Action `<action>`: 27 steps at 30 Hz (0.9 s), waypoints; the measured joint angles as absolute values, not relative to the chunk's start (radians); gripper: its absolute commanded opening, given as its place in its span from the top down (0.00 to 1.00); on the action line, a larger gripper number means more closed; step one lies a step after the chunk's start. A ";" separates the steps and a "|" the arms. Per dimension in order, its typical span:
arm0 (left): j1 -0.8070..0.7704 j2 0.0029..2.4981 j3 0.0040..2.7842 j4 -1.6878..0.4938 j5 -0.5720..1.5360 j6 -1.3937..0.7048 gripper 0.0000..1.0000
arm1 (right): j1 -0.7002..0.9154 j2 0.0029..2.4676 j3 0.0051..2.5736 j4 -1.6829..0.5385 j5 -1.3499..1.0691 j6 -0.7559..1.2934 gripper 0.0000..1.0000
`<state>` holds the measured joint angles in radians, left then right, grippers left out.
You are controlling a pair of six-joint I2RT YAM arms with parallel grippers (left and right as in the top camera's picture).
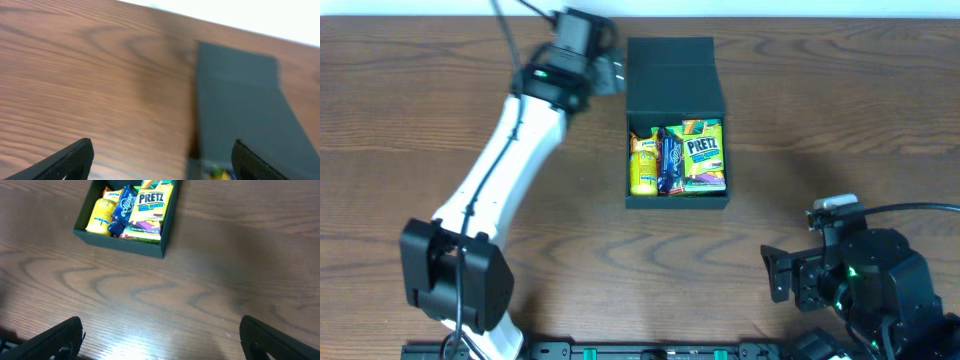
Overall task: Pack container
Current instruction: 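Raise both grippers to the box lid's top edge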
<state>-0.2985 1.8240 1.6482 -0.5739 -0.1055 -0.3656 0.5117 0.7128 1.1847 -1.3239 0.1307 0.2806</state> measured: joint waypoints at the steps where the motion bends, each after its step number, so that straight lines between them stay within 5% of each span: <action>1: -0.265 1.826 1.648 -0.562 -0.109 -0.364 0.10 | 0.512 0.713 1.185 -1.324 0.131 0.280 0.01; 22: -0.181 1.995 1.648 -0.411 -0.039 -0.332 0.05 | 0.512 0.713 1.184 -1.324 0.131 0.280 0.01; 27: -0.182 2.045 1.648 -0.358 0.028 -0.324 0.11 | 0.512 0.713 1.185 -1.224 0.133 0.284 0.01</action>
